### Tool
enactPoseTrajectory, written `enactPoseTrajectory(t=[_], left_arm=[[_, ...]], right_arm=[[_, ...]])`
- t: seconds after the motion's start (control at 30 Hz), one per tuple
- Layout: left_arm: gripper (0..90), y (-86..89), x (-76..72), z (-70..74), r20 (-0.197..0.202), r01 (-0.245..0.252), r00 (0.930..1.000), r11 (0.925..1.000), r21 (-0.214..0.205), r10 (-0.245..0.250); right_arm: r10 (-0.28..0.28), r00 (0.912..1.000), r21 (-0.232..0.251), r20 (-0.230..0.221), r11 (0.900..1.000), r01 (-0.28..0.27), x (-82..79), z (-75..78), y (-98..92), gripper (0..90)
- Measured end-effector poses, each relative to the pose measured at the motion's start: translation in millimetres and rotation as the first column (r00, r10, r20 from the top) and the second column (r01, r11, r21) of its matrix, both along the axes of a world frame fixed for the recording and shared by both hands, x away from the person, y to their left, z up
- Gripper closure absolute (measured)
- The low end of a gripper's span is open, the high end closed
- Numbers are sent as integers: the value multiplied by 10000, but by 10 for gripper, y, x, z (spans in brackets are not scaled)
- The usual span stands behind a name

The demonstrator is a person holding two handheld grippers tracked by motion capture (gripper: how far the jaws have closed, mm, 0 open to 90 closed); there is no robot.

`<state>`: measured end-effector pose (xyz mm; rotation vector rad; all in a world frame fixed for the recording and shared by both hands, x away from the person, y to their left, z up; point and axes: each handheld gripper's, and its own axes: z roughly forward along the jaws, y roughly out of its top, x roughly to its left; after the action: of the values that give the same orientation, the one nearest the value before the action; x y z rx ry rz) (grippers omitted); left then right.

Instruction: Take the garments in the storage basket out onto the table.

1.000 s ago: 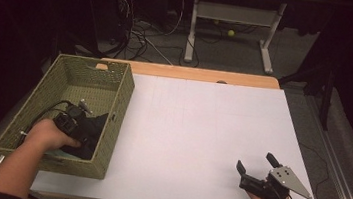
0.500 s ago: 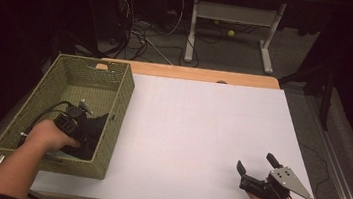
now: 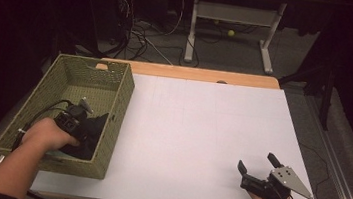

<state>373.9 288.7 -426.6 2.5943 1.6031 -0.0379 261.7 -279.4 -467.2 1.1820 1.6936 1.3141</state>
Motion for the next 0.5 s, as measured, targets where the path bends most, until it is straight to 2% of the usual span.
enactPoseTrajectory(t=[0.23, 0.5], left_arm=[[500, 7, -9, 50, -45, -73, 10000, 9999, 90, 73], [506, 8, 5, 103, -315, -356, 9989, 9993, 118, 360]], right_arm=[[23, 10000, 21, 40, 10000, -23, -10, 6, -5, 0], [-51, 10000, 50, 62, 10000, 50, -24, 17, -21, 0]])
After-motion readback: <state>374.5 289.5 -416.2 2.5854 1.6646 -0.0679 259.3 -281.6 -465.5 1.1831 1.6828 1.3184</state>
